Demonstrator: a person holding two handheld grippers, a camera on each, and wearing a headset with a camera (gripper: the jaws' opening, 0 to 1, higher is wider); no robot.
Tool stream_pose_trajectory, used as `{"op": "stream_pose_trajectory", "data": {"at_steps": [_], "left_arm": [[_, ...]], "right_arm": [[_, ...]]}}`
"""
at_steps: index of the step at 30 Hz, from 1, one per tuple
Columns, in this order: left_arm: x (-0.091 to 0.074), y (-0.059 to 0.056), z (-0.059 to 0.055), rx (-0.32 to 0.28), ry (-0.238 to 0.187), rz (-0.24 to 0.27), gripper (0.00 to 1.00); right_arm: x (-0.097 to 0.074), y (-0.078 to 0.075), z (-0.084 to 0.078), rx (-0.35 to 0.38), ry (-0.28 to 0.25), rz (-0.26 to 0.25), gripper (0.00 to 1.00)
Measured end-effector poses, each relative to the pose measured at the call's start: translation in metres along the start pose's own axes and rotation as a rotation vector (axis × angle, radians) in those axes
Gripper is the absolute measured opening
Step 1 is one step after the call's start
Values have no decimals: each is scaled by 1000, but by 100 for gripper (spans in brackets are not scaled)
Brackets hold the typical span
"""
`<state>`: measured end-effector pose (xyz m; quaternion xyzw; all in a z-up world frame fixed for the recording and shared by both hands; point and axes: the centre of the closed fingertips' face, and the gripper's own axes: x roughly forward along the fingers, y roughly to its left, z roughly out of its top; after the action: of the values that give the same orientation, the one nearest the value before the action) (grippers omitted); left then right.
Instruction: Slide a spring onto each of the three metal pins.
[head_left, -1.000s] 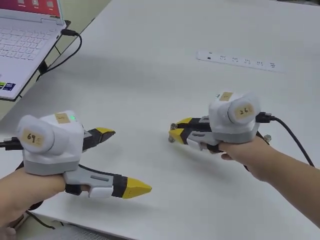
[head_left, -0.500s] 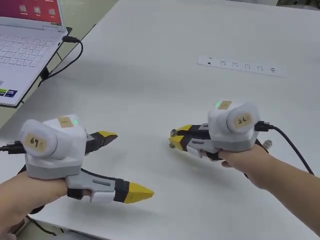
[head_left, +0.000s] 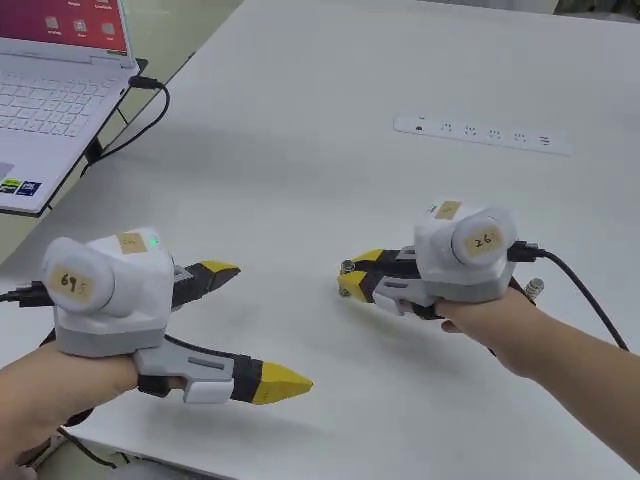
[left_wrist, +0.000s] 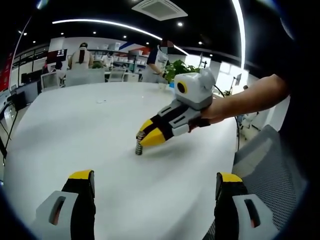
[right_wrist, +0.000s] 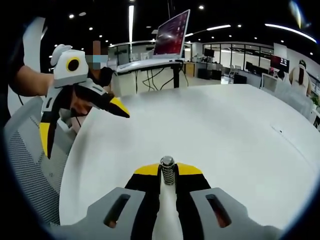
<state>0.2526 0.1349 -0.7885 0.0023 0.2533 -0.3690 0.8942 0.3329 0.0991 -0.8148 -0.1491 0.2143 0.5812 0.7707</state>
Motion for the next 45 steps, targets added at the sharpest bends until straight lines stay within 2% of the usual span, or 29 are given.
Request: {"op": "stream_pose_trajectory", "data": {"at_steps": [6,13,20,23,36,45], "left_arm": [[0,0,4,5,-8,1,98],[-1,1,2,3,-7,7,98],[-1,1,1,2,-4,5,98],[-1,3,3,1,-8,8,98],[0,2,3,5,-3,3,98],[1,0,4,12,-1,1,98]], "right_arm": [[0,-1,-2,-14,14,-6,9],[3,-5,0,-55,13,-23,9],[5,-9,0,-33,25,-26,9],[5,-8,2,-13,12,-16,14],[4,-7,1,-17,23,-23,20],[0,-5,2,-6,8,-28,27]]}}
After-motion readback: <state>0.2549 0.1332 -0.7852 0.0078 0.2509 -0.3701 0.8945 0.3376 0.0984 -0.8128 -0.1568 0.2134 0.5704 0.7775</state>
